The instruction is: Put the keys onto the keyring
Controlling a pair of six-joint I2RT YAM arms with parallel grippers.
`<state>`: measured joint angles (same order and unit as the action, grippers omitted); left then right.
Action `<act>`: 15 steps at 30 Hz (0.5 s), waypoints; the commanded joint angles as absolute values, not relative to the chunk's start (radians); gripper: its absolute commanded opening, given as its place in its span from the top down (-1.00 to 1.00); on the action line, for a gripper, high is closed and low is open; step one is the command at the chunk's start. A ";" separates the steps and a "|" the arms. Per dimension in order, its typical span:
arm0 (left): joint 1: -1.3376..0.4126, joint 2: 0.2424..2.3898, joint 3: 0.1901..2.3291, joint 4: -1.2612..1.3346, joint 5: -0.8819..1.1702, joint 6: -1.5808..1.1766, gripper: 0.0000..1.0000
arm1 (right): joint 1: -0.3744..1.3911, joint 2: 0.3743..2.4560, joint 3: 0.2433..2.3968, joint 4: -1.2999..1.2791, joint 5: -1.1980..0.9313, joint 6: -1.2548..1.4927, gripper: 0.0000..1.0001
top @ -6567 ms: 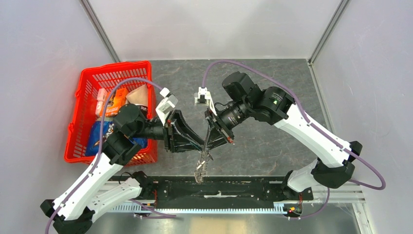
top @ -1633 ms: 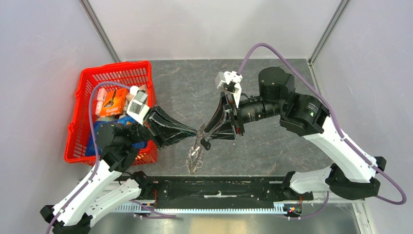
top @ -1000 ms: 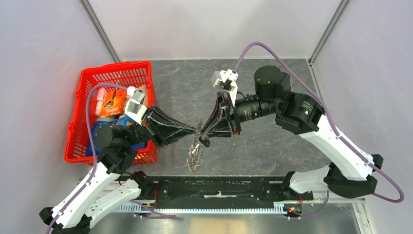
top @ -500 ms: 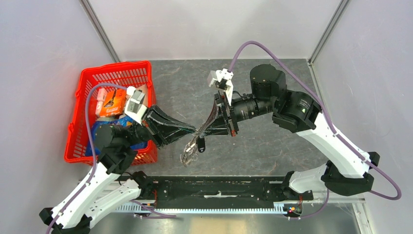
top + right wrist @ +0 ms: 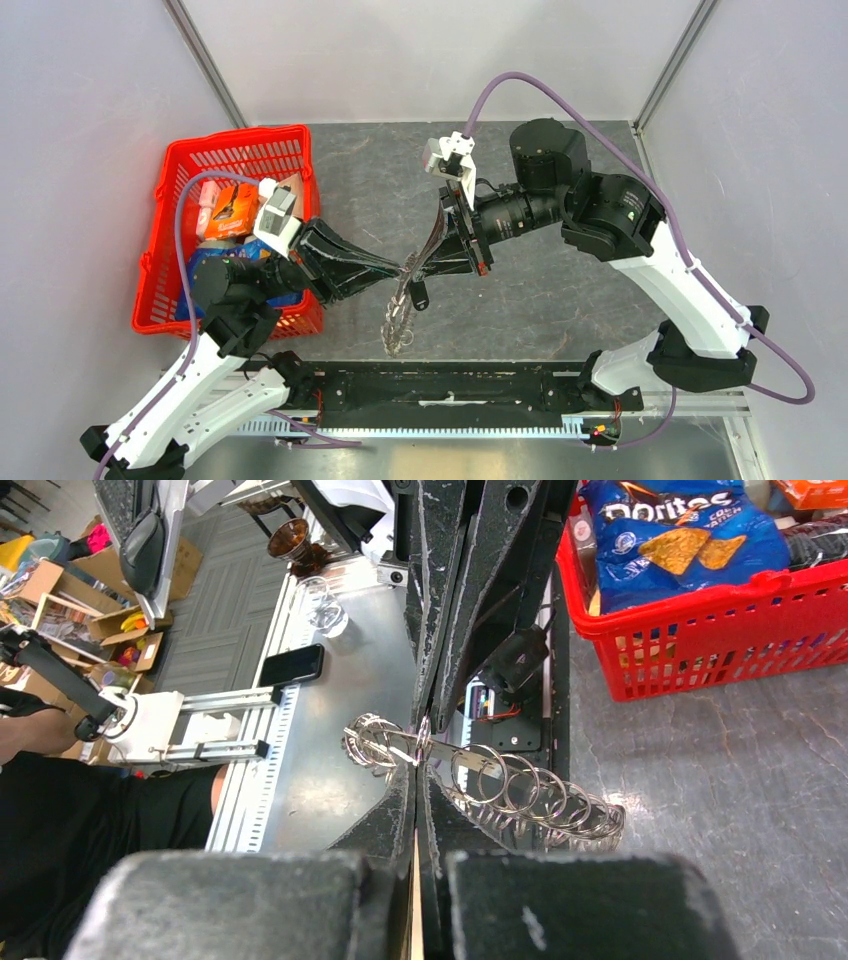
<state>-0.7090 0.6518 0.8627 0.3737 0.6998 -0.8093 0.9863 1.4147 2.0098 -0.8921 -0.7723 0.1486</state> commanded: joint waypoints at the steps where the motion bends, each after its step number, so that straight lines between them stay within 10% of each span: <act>1: -0.710 0.652 0.884 0.385 0.748 -0.779 0.95 | 0.988 1.434 2.114 -0.905 -0.831 0.141 1.00; 15: -0.710 0.641 0.884 0.391 0.803 -0.768 0.96 | 0.988 1.533 2.280 -1.058 -0.863 0.158 1.00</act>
